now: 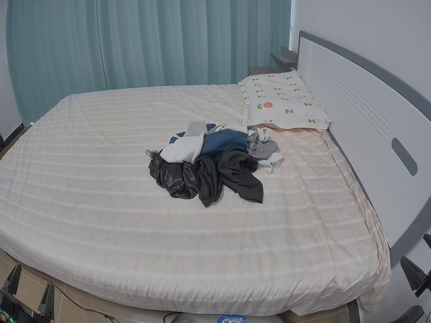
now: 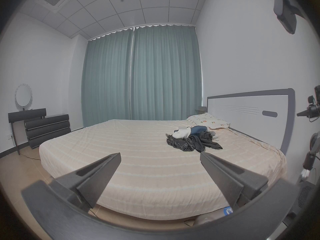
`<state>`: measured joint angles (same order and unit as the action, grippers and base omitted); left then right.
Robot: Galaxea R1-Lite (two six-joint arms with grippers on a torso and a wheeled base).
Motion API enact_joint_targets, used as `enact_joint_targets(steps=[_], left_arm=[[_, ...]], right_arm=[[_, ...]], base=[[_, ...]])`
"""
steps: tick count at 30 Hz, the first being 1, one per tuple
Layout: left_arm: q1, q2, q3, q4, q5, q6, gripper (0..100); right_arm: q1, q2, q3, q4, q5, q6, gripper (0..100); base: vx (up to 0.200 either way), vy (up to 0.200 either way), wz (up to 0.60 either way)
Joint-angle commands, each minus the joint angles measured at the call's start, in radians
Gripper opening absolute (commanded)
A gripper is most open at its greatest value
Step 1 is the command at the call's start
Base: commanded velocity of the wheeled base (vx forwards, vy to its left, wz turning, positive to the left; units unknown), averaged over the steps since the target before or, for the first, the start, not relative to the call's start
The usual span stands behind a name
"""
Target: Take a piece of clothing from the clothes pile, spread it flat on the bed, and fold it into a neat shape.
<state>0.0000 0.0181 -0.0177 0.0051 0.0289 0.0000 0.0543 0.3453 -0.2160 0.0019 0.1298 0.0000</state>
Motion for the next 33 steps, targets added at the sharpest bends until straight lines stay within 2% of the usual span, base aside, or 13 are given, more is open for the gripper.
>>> enact_joint_targets(steps=[1, 4, 8, 9, 11, 15, 25, 33], left_arm=[[0.0, -0.018, 0.018, 0.001, 0.0, -0.002, 100], [0.0, -0.018, 0.018, -0.001, 0.0, -0.002, 100], [0.0, -0.018, 0.018, -0.001, 0.0, 0.0, 100], [0.0, -0.018, 0.018, -0.001, 0.0, 0.0, 100], [0.0, -0.018, 0.018, -0.001, 0.0, 0.0, 100], [0.0, -0.018, 0.018, -0.001, 0.0, 0.0, 100], [0.0, -0.018, 0.018, -0.001, 0.0, 0.0, 100], [0.0, -0.018, 0.018, 0.001, 0.0, -0.002, 100]], right_arm=[[0.09, 0.626, -0.063, -0.235, 0.099, 0.011, 100], [0.13, 0.867, -0.092, -0.396, 0.097, 0.034, 100], [0.18, 1.121, -0.183, -0.513, 0.082, 0.098, 100], [0.18, 1.121, -0.183, -0.513, 0.082, 0.098, 100], [0.22, 1.301, -0.27, -0.577, 0.036, 0.169, 100], [0.254, 1.479, -0.388, -0.662, -0.018, 0.25, 100], [0.337, 1.802, -0.701, -0.662, -0.113, 0.368, 100], [0.355, 2.022, -0.938, -0.642, -0.176, 0.373, 100]], base=[[0.0, 0.0, 0.0], [0.0, 0.0, 0.0], [0.0, 0.0, 0.0], [0.0, 0.0, 0.0], [0.0, 0.0, 0.0], [0.0, 0.0, 0.0], [0.0, 0.0, 0.0], [0.0, 0.0, 0.0]])
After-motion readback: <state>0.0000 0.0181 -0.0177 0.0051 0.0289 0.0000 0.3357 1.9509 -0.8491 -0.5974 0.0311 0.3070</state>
